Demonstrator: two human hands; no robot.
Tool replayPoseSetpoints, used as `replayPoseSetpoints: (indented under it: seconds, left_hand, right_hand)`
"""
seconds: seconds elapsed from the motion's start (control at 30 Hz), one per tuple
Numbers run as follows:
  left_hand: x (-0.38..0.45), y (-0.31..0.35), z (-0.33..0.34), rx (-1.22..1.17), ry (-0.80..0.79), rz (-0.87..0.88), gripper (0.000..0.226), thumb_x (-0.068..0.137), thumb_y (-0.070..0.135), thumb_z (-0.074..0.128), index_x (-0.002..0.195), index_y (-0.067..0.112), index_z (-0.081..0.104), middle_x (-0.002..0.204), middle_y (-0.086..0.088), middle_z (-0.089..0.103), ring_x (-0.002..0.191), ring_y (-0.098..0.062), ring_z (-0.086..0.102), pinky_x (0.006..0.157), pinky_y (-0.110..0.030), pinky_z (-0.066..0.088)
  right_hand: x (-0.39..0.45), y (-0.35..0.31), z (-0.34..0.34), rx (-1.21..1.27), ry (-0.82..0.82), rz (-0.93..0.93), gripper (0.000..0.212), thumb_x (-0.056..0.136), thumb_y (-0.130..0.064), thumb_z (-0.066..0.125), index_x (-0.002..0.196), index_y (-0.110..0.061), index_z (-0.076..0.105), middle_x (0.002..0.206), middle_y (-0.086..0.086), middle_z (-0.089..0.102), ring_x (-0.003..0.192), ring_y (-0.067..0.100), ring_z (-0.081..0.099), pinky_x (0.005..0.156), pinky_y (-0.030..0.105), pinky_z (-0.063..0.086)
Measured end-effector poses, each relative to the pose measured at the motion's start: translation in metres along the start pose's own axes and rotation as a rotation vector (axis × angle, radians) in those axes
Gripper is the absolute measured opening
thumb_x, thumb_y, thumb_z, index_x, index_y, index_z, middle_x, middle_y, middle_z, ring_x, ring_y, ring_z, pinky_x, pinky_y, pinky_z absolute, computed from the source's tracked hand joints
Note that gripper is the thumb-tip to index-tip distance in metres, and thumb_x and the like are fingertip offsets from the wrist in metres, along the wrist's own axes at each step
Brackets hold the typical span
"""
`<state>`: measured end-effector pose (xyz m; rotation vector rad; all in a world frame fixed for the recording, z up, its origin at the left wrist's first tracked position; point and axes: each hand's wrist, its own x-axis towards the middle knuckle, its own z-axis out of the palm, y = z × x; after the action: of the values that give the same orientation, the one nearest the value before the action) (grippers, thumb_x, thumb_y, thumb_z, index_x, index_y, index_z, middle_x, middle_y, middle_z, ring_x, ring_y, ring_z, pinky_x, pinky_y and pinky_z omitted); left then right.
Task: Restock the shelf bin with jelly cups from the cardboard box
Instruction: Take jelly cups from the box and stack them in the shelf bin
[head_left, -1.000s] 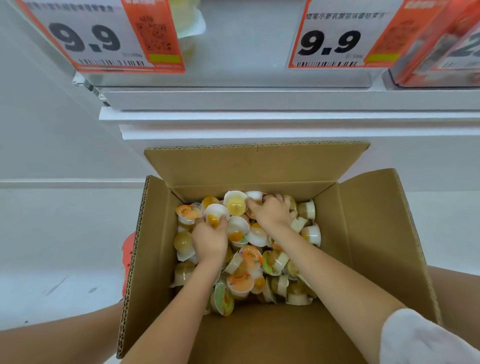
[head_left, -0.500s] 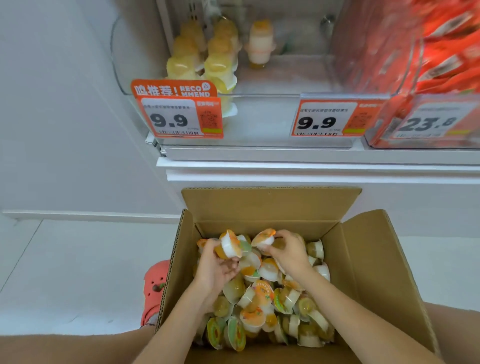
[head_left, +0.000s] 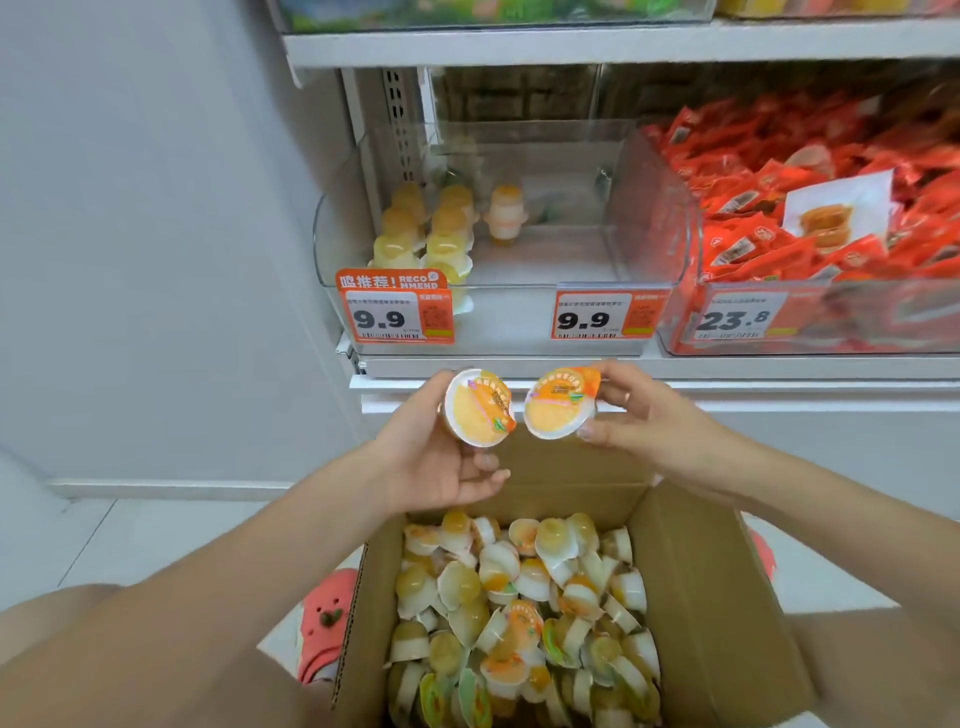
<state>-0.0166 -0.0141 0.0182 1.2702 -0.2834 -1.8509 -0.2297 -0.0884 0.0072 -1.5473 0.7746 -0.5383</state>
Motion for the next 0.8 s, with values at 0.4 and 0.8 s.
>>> replayPoseSetpoints:
  seconds: [0.4,0.8]
  left_hand:
    - [-0.009,0.002,0.031,-0.084,-0.161,0.033,0.051,0.087,0.046,0.052,0.122,0.01,0.06,0.107,-0.016,0.065,0.082,-0.024,0.063,0.076,-0.037,0.059]
    - [-0.025,0.004,0.035,-0.232,-0.266,0.144,0.051,0.073,0.022,0.073,0.117,0.001,0.059,0.119,-0.027,0.062,0.111,-0.037,0.061,0.078,-0.037,0.059]
  right_hand:
    - [-0.002,-0.048,0.017,-0.112,0.08,-0.237,0.049,0.072,-0.002,0.08,0.111,-0.023,0.061,0.111,-0.005,0.058,0.097,0.014,0.062,0.073,0.026,0.056]
    - [0.004,-0.05,0.012,-0.359,-0.051,-0.273,0.054,0.08,-0.025,0.073,0.129,-0.035,0.052,0.123,-0.017,0.058,0.116,0.008,0.055,0.099,0.026,0.045]
